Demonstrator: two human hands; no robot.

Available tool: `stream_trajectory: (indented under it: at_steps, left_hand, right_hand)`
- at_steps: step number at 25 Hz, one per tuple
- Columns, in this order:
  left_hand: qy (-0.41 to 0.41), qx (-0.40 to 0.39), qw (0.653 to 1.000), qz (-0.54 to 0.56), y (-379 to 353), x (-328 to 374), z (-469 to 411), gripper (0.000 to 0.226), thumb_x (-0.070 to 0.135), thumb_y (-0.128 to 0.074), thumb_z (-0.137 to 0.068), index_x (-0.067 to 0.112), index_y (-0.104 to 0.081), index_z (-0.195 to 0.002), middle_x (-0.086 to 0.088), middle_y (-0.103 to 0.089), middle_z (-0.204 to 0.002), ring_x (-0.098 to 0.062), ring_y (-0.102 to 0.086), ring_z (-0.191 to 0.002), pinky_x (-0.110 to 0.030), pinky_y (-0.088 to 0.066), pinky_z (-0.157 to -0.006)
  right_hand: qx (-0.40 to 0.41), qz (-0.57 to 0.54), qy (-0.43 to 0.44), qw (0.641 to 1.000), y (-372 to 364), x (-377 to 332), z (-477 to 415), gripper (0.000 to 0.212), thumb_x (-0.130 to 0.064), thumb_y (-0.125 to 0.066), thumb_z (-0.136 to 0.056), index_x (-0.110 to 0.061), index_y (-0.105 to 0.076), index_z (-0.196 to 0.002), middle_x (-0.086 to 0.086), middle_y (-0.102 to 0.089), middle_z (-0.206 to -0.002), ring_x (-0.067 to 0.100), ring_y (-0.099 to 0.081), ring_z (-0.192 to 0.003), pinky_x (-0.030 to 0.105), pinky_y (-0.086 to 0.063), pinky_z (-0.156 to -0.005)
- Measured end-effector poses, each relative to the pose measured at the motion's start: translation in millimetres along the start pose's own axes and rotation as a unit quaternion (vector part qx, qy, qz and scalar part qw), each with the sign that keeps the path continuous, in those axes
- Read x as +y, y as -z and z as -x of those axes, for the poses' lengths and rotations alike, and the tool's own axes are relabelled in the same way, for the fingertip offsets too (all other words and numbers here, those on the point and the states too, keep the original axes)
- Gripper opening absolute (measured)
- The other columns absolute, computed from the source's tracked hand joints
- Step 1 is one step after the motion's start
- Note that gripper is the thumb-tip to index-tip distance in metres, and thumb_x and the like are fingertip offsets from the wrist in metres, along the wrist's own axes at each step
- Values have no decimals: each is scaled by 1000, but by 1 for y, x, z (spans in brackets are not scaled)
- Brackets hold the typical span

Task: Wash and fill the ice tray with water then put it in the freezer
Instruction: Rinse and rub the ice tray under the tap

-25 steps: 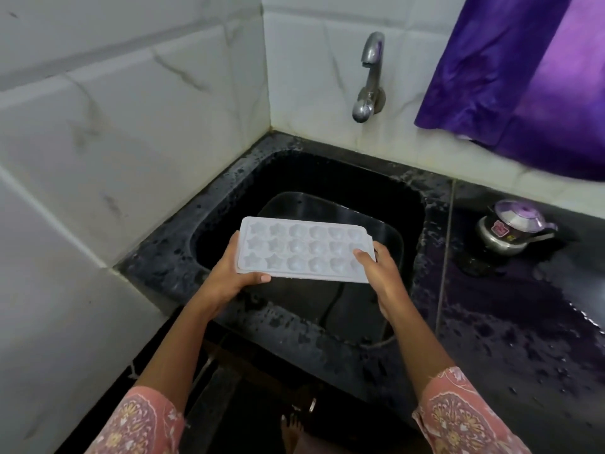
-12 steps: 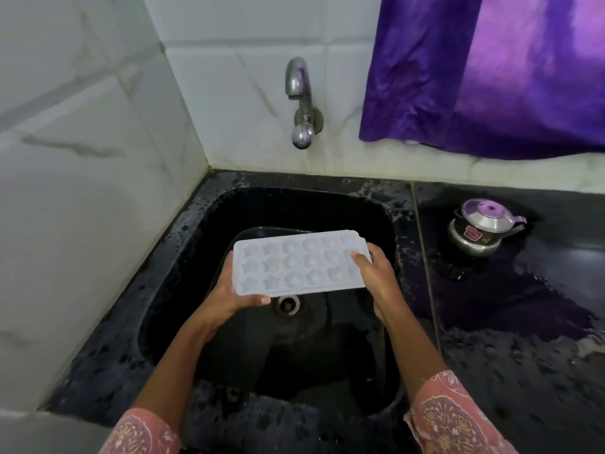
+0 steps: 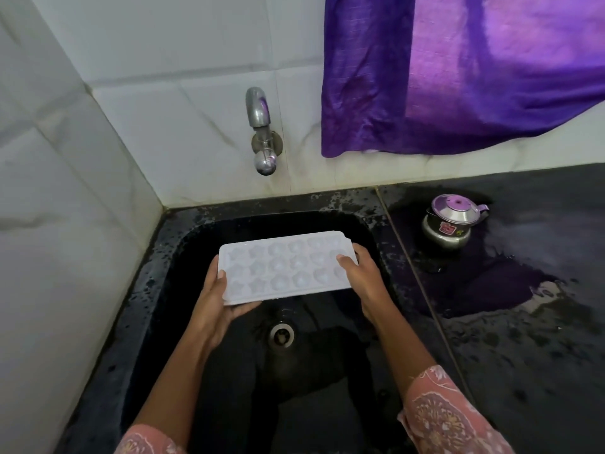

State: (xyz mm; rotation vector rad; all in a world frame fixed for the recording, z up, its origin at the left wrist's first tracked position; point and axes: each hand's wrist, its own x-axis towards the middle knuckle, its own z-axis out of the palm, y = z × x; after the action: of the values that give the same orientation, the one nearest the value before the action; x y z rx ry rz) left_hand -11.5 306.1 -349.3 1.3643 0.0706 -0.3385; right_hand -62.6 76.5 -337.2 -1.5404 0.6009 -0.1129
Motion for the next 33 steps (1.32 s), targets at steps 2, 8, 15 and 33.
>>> stream_trajectory:
  at_steps: [2, 8, 15, 33]
  left_hand:
    - [4, 5, 1000, 14, 2, -2, -7, 40, 25, -27, -103, 32, -33, -143, 5, -57, -123, -14, -59, -104, -31, -59, -64]
    - [-7, 3, 999, 36, 7, -3, -21, 41, 24, -29, -103, 30, -33, -144, 1, -54, -132, -17, -58, -109, -33, -58, -67]
    - [2, 20, 999, 47, 15, 8, -41, 40, 25, -30, -103, 31, -35, -142, 0, -55, -132, -21, -58, -112, -35, -57, -69]
    - [36, 57, 996, 62, 15, -4, -75, 43, 25, -33, -101, 32, -33, -144, 2, -55, -130, -13, -61, -102, -29, -58, -60]
  right_hand:
    - [4, 12, -9, 1000, -2, 0, -5, 42, -21, -49, -95, -19, -41, -137, 4, -53, -128, 18, -54, -105, 31, -44, -87]
    - [106, 221, 68, 967, -7, -22, -29, 55, -35, -52, -92, -14, -35, -140, 9, -39, -141, 30, -37, -130, 51, -31, -107]
    - [21, 436, 323, 840, -64, -122, -84, 57, -28, -59, -89, -15, -35, -139, 15, -39, -134, 31, -44, -120, 41, -40, -101]
    - [-24, 649, 448, 615, -117, -128, -154, 52, 9, -53, -84, -6, -40, -132, 17, -34, -140, 35, -57, -96, 41, -51, -76]
